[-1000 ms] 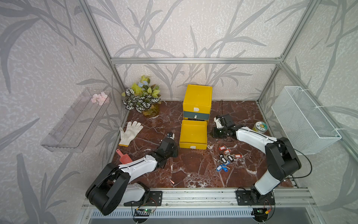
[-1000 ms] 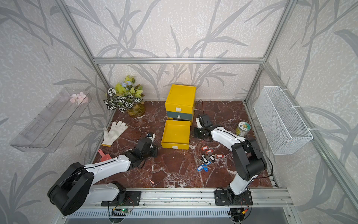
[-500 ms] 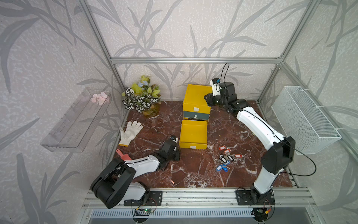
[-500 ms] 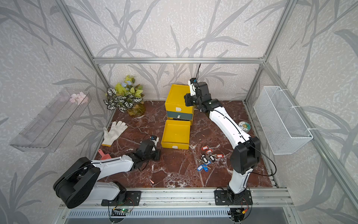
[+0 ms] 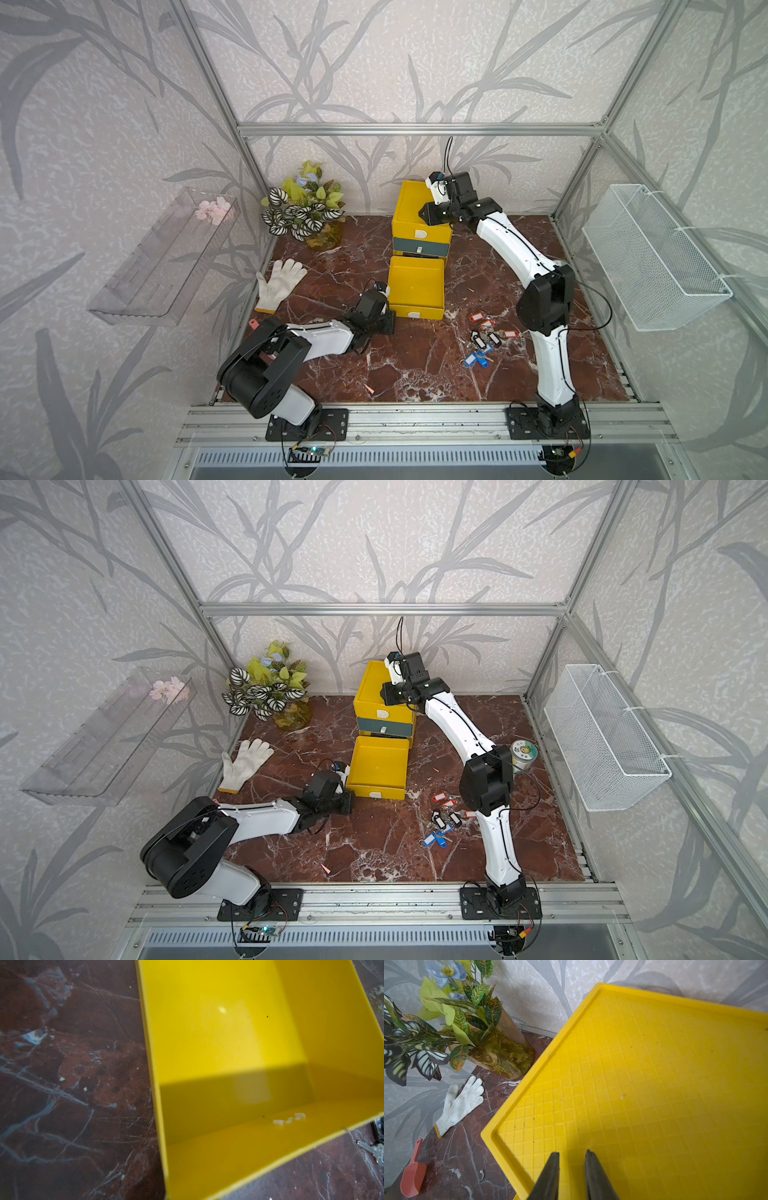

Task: Take the keys out of the drawer
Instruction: Close the drawer in the storage box.

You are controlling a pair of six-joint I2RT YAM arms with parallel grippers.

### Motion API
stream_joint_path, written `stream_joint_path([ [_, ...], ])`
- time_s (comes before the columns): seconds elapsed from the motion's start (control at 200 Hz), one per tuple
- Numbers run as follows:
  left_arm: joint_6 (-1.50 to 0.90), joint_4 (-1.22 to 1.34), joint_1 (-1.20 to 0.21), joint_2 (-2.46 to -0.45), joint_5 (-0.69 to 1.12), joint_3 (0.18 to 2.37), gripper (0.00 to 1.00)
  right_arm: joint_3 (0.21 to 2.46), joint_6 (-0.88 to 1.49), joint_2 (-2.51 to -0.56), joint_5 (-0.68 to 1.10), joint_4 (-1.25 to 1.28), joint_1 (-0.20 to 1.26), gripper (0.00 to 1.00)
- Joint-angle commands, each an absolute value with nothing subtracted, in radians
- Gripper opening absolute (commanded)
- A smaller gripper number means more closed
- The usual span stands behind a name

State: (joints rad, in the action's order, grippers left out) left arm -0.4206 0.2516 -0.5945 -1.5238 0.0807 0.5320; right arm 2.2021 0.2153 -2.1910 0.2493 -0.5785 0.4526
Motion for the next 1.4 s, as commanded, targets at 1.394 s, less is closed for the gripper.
stream_joint_path([
  [1.394,-0.339,0.275,-0.735,-1.695,0.084,0.678,0.00,1.903,0.213,-1.987,0.238,-0.539,0.443,0.27],
])
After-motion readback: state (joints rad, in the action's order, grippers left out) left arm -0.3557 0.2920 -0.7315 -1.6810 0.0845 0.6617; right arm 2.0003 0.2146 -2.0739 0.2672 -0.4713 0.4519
